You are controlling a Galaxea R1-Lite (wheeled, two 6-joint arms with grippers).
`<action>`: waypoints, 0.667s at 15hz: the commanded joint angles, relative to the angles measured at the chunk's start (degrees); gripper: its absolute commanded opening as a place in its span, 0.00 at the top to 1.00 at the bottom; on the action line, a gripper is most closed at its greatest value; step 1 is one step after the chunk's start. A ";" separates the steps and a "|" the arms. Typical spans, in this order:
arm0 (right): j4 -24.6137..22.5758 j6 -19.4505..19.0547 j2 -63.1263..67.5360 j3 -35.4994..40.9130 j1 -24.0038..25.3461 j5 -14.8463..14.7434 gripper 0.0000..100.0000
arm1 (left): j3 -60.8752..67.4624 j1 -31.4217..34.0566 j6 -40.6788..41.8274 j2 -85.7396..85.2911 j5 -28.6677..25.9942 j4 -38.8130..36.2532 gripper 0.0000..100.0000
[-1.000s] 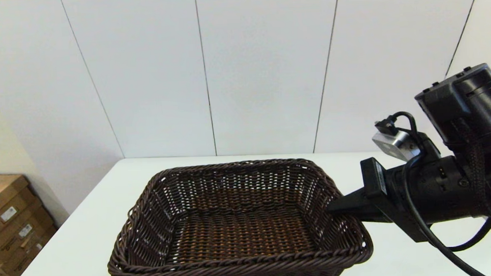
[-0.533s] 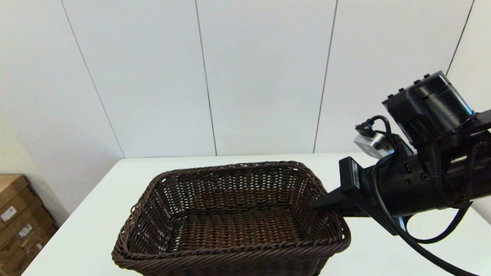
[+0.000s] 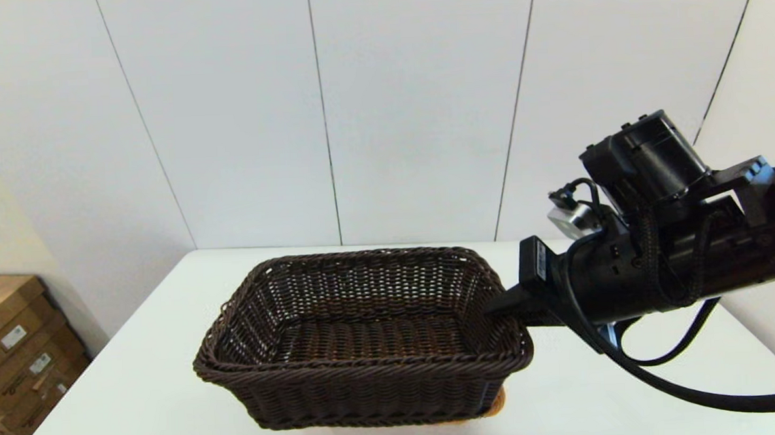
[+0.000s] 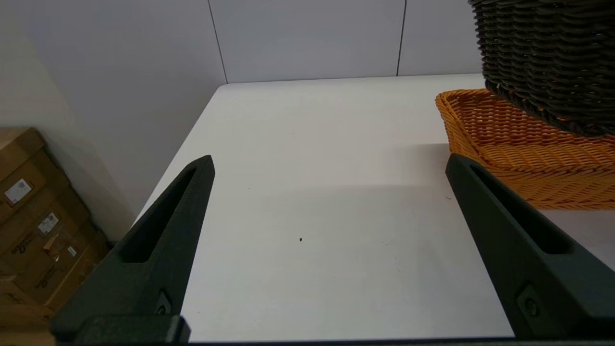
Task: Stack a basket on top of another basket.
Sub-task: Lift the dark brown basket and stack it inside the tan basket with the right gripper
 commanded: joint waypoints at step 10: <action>-5.63 0.06 5.79 0.62 -0.26 -3.67 1.00 | 0.09 0.00 0.04 -0.01 0.01 0.04 0.00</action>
